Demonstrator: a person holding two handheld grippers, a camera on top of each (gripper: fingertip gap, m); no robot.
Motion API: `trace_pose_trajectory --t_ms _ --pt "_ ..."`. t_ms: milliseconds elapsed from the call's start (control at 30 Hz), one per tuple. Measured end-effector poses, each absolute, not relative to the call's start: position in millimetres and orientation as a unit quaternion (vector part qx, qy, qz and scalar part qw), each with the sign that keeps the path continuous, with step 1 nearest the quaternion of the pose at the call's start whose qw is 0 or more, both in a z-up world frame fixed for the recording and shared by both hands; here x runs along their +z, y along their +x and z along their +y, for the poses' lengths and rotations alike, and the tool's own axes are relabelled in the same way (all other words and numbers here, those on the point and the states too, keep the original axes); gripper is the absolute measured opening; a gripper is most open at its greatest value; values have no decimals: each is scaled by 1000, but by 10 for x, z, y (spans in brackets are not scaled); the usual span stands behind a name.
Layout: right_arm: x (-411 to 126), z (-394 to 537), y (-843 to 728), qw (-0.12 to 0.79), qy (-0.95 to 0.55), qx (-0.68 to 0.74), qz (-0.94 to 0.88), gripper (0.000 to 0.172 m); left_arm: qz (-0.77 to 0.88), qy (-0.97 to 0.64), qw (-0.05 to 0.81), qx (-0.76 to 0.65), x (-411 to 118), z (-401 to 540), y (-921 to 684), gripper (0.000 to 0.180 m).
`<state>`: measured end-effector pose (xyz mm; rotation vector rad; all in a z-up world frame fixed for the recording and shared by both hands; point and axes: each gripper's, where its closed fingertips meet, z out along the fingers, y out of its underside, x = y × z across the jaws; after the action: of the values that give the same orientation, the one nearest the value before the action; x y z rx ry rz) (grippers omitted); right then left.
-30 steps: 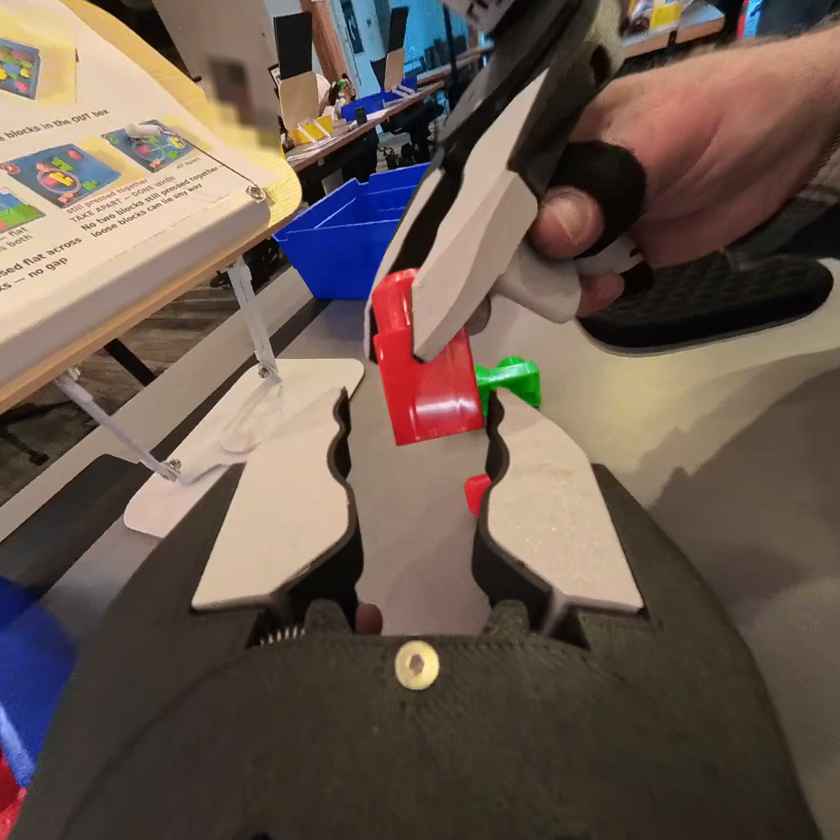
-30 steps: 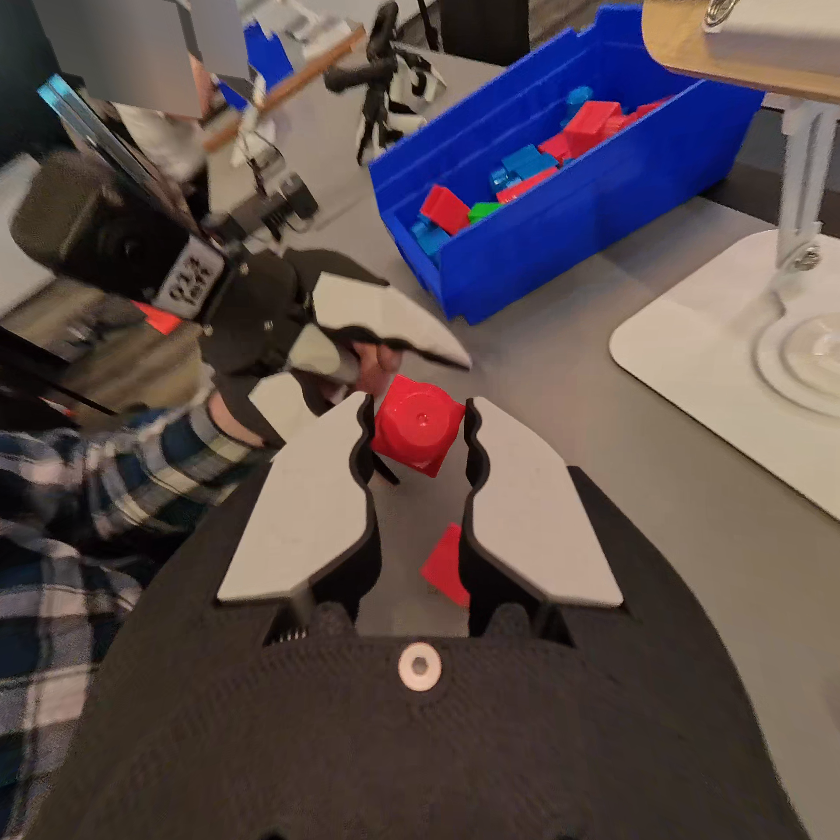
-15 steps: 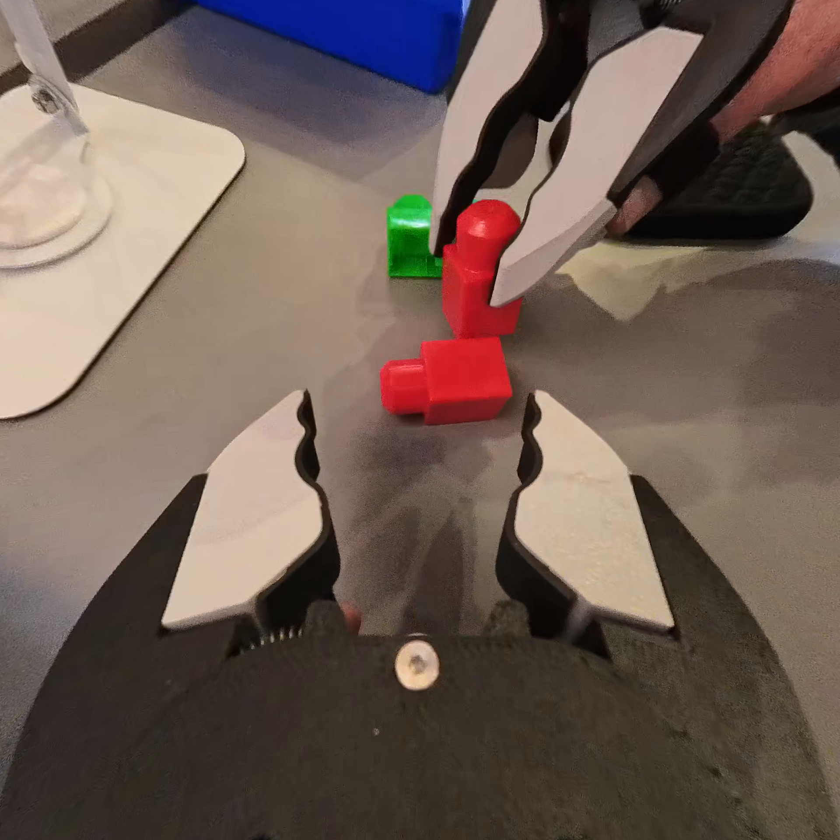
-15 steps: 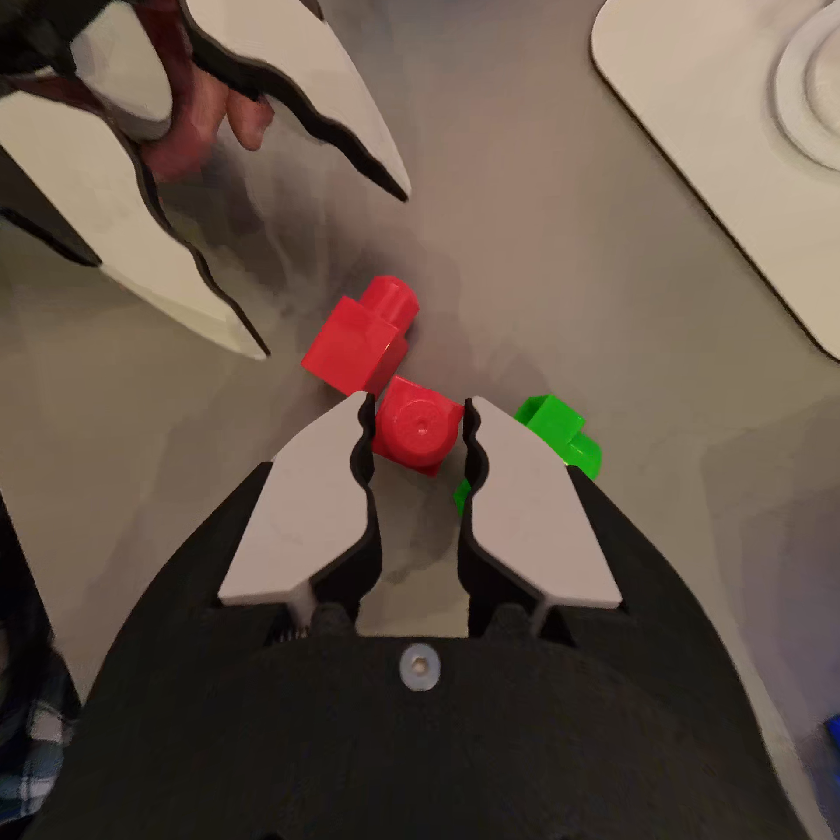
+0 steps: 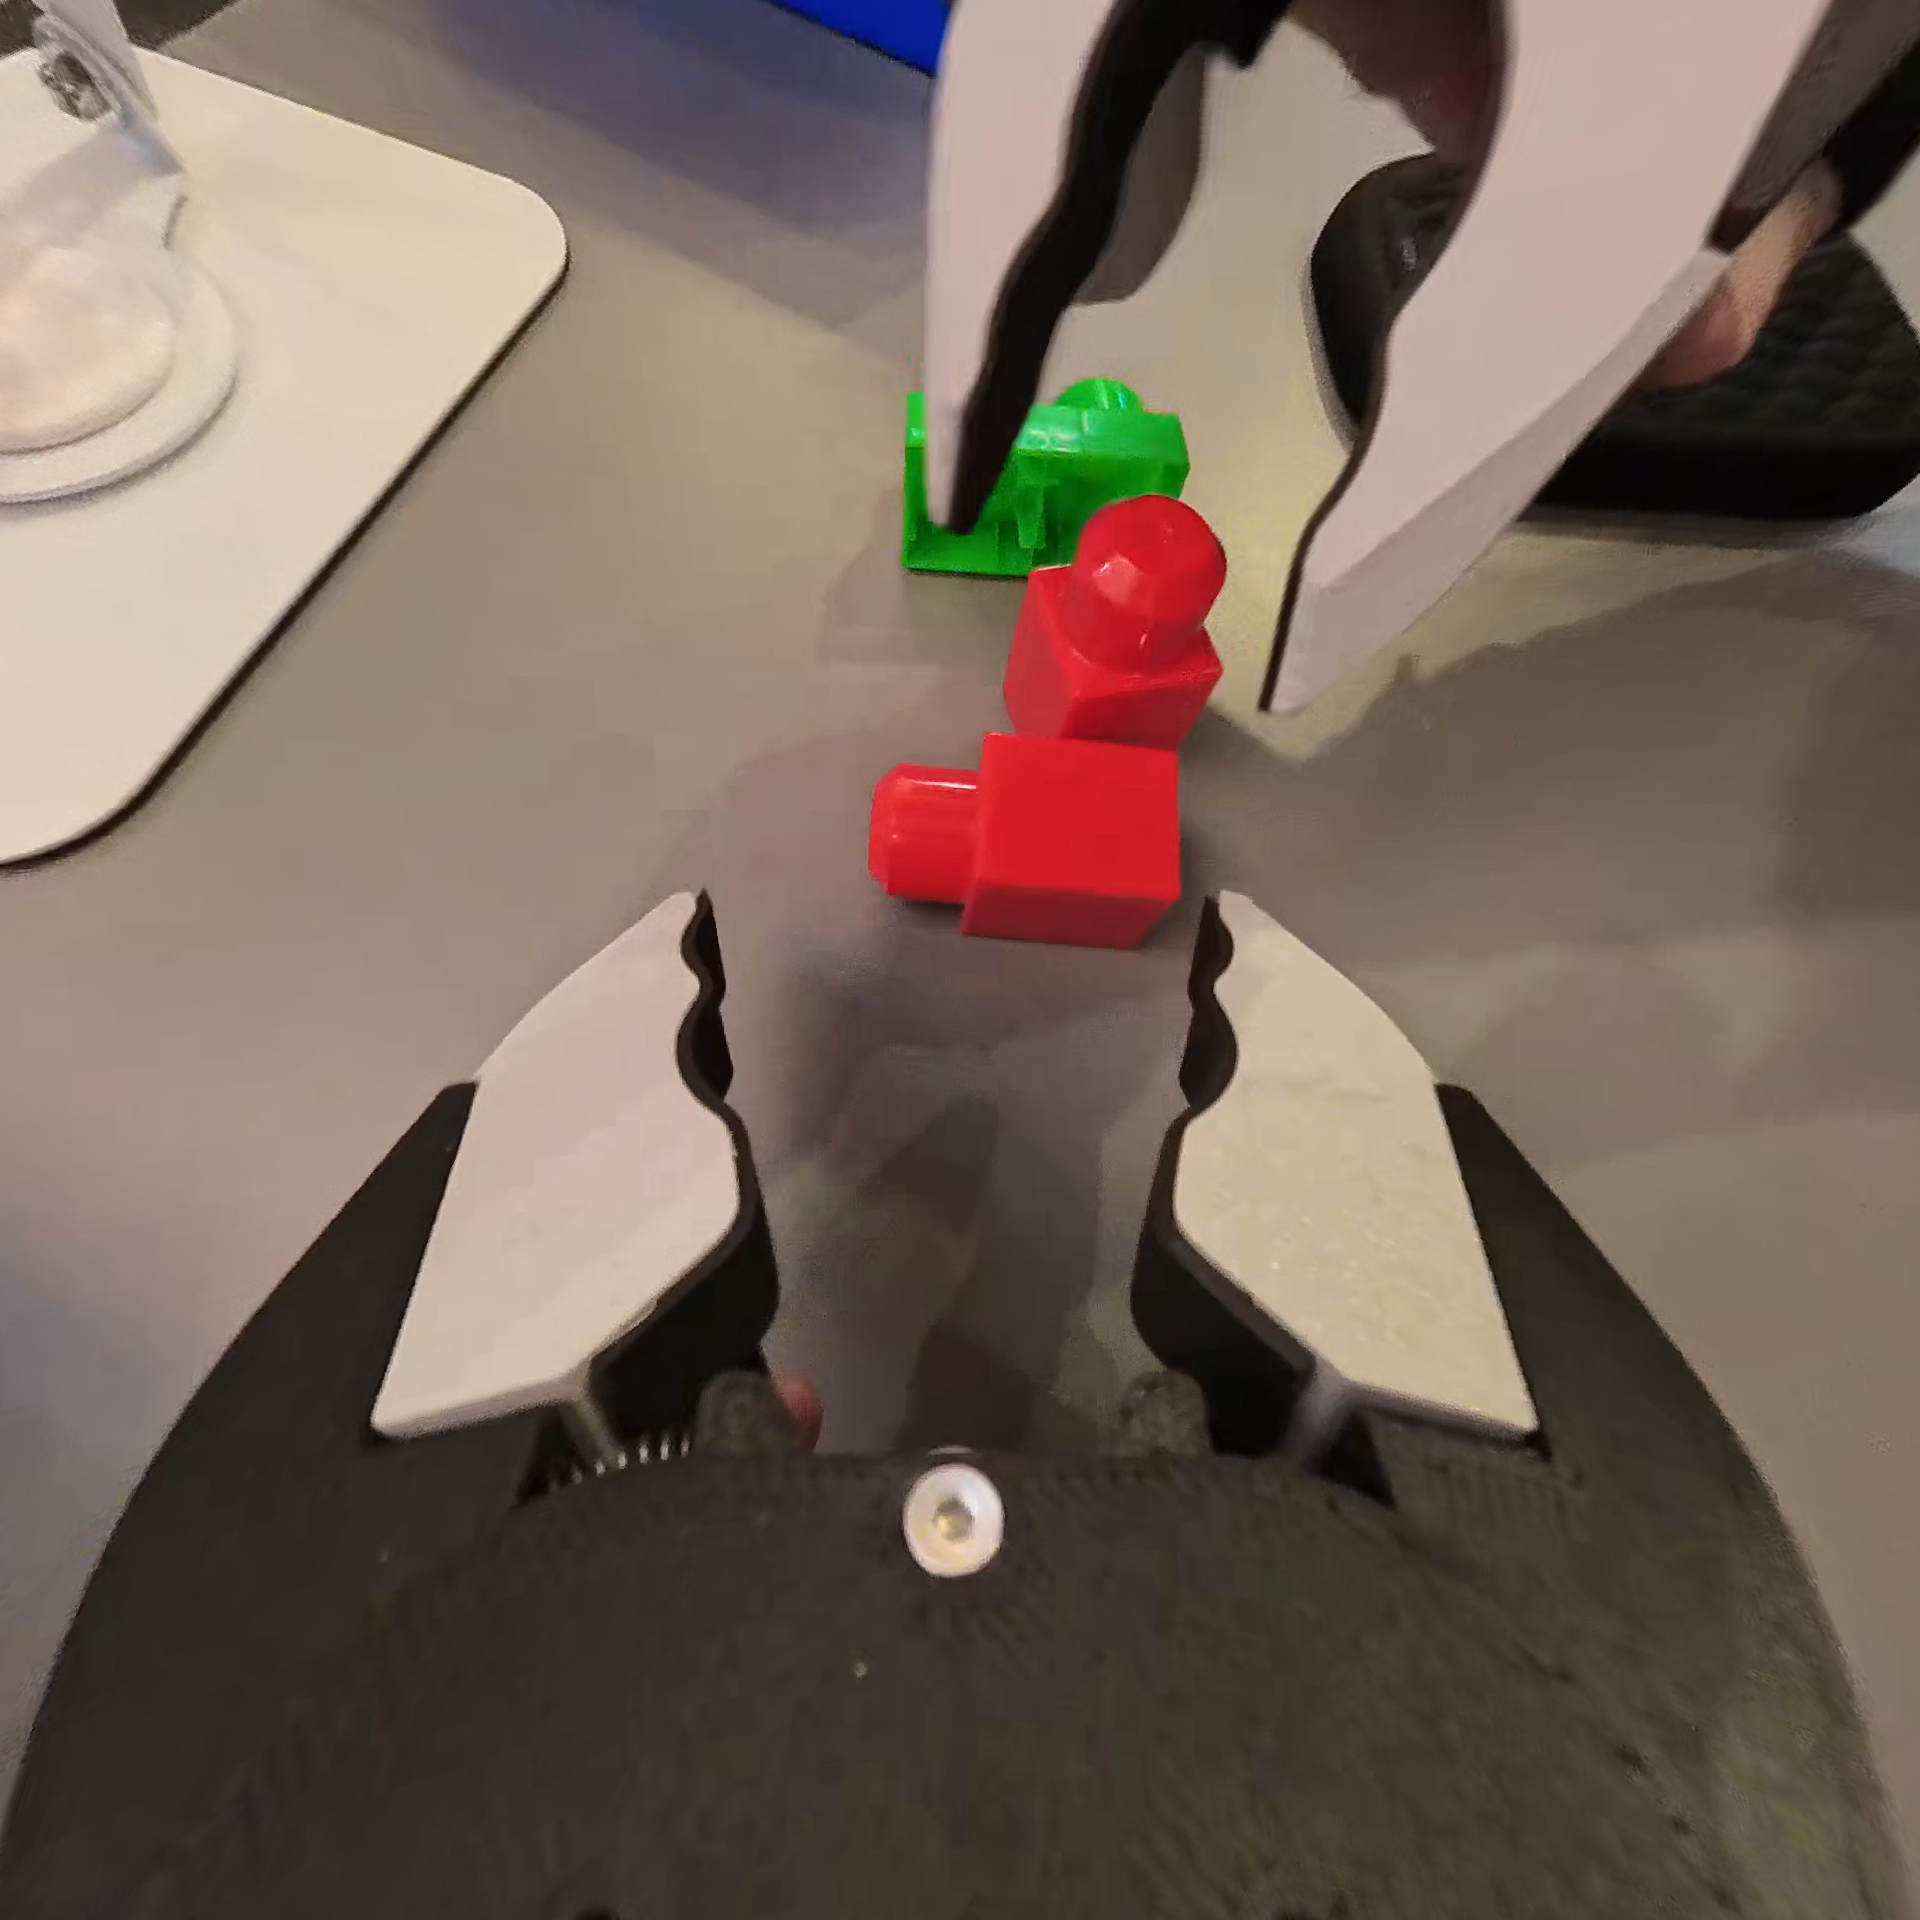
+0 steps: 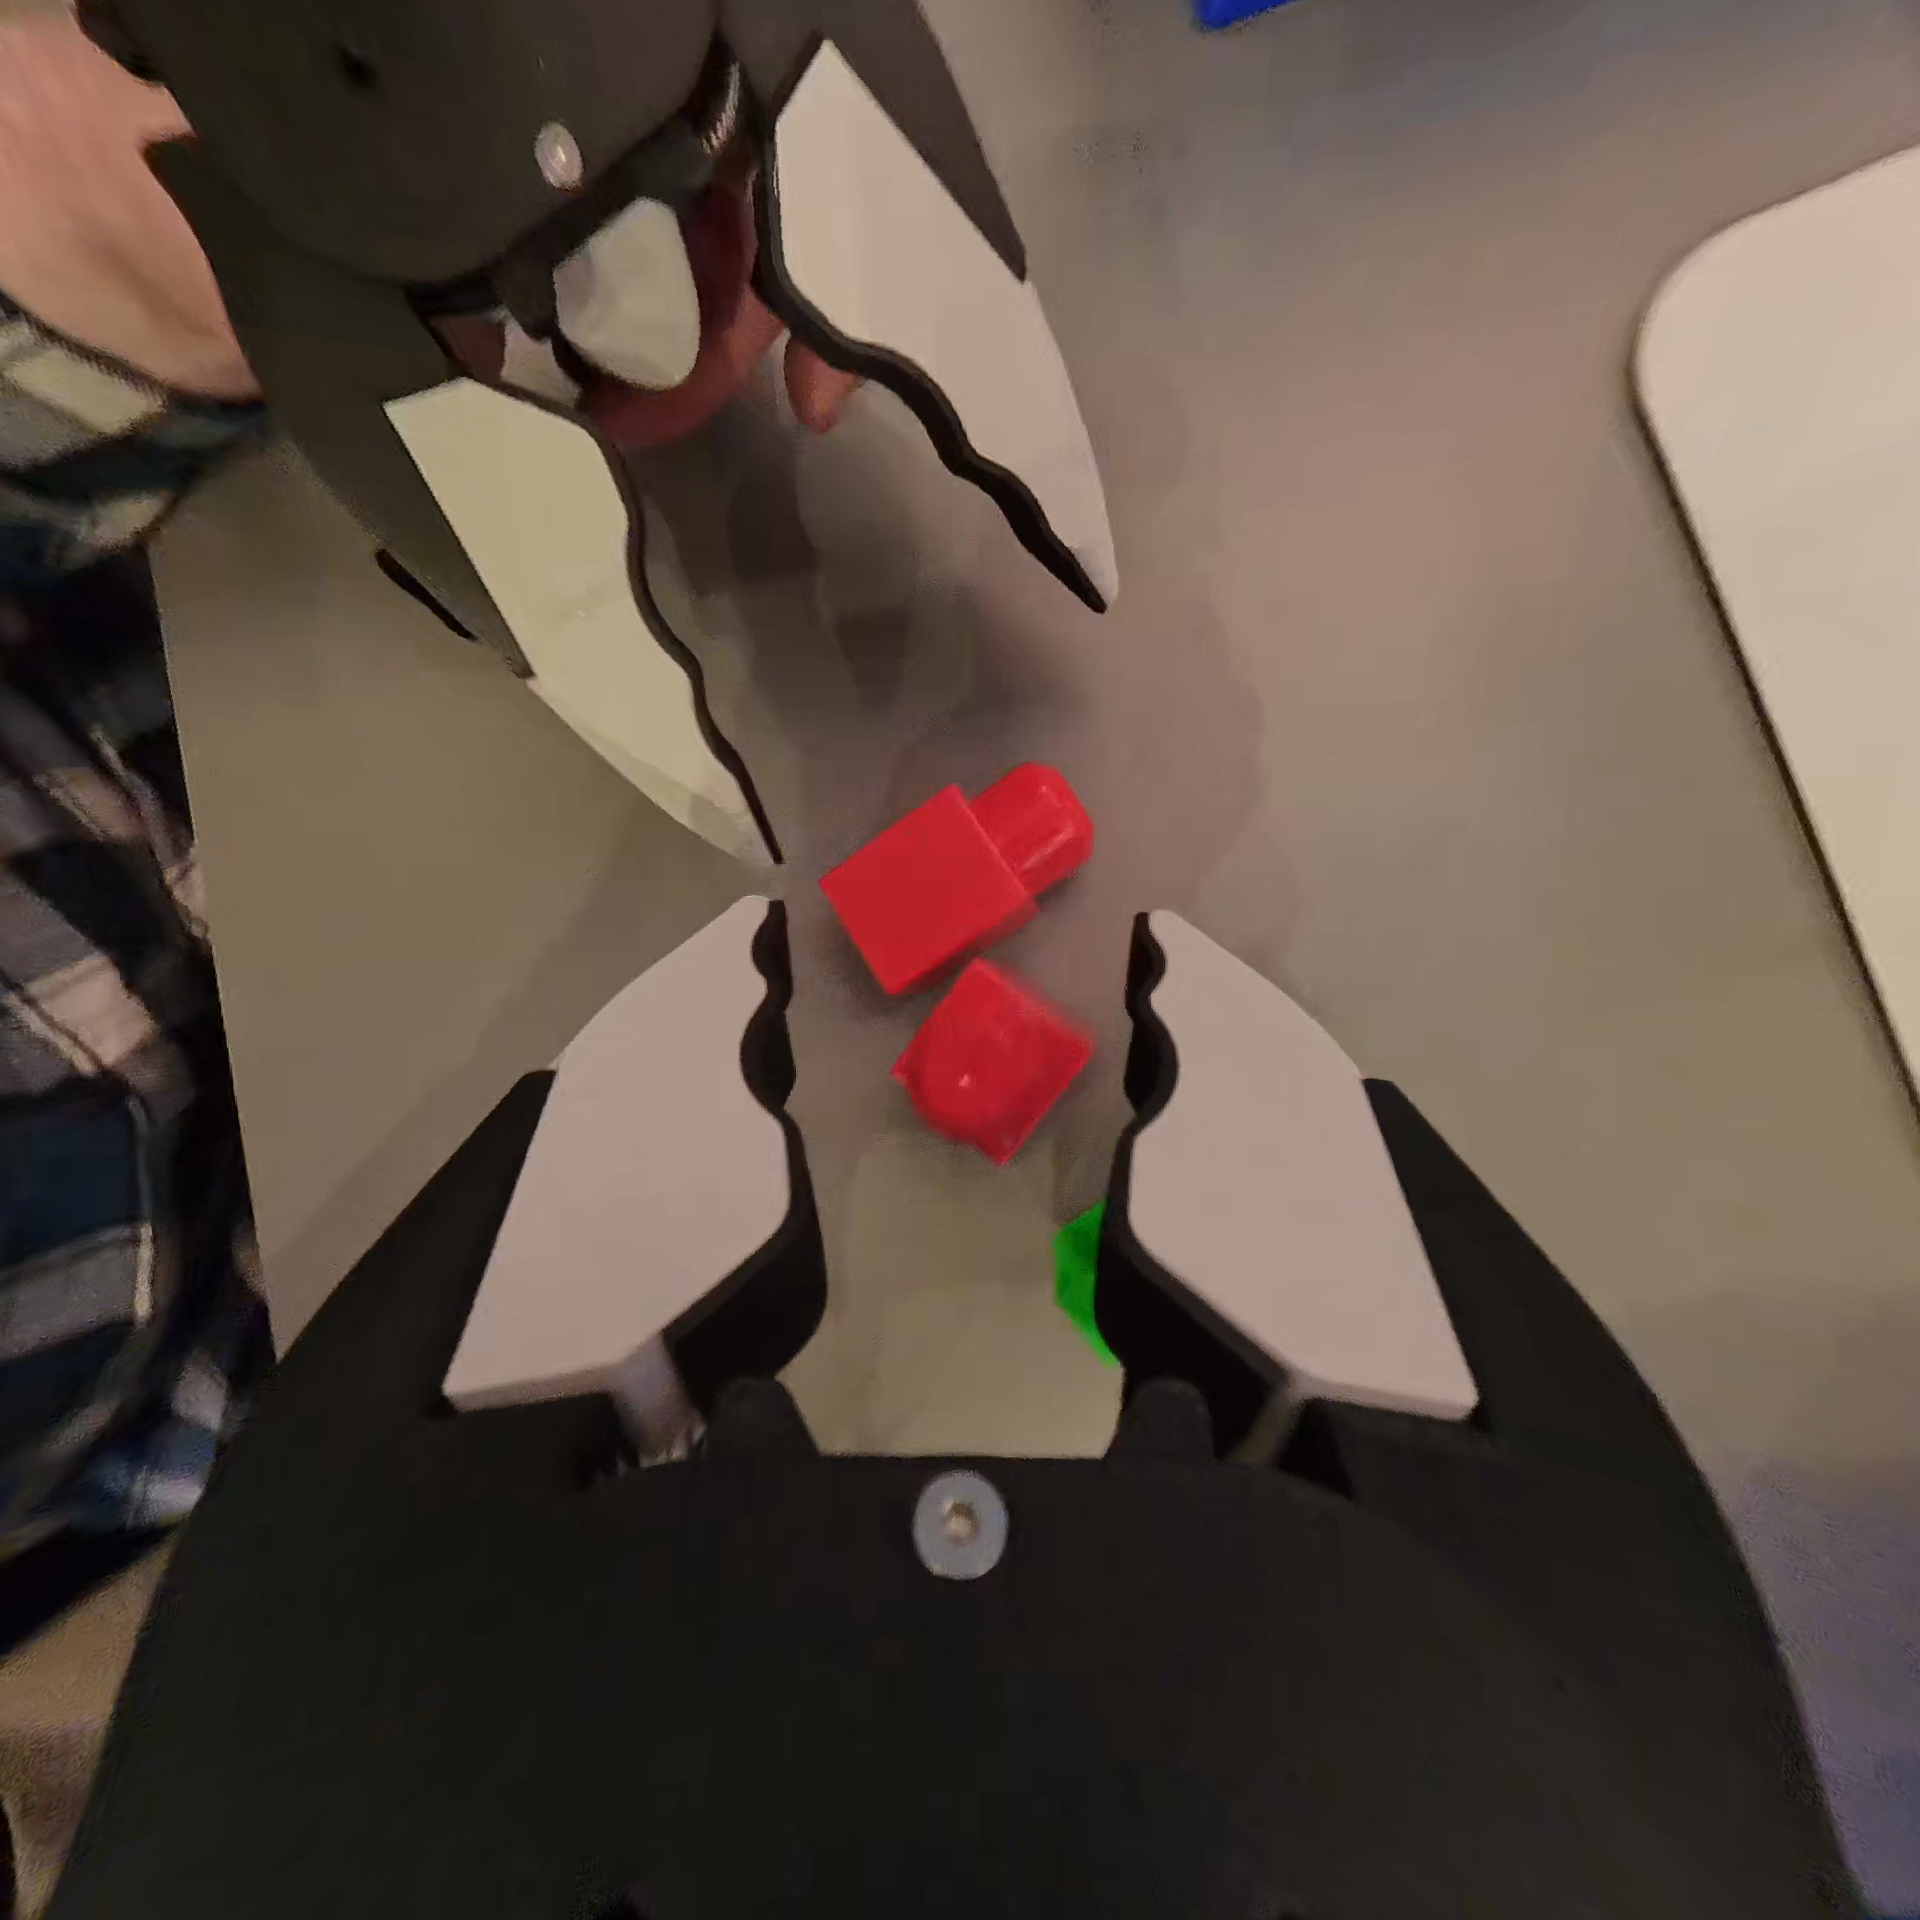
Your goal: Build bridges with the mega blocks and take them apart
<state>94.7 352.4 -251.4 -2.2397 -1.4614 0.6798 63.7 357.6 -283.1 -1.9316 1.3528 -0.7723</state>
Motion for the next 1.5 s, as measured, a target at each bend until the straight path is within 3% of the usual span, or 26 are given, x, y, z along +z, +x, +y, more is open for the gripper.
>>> trace_pose_trajectory --t_ms 133,333,467,833,1133,1233,1333,1500 --pt "-2759 3479 857 77 -757 242 -602 84 517 -741 323 -282 -2830 3524 578 85" --pt "-2973 3579 812 35 -740 226 -632 67 516 -742 318 -286 -2880 3506 530 83" --pt "-3004 3586 765 52 -734 225 -639 67 519 -738 325 -284 -2864 3524 528 83" --pt "-2953 3599 706 170 -690 101 -696 68 518 -733 321 -301 -2873 3560 521 82" --pt "-2202 3604 481 448 -557 -61 -697 69 411 -658 293 -559 -2167 3395 690 78" --pt "-2012 3641 505 499 -546 -101 -665 68 394 -640 291 -592 -2035 3362 741 66" --pt "-1899 3568 479 525 -516 -127 -665 68 385 -639 307 -590 -1984 3404 739 39" --pt "-1818 3525 480 535 -509 -132 -662 69 397 -628 339 -577 -1903 3398 743 37"
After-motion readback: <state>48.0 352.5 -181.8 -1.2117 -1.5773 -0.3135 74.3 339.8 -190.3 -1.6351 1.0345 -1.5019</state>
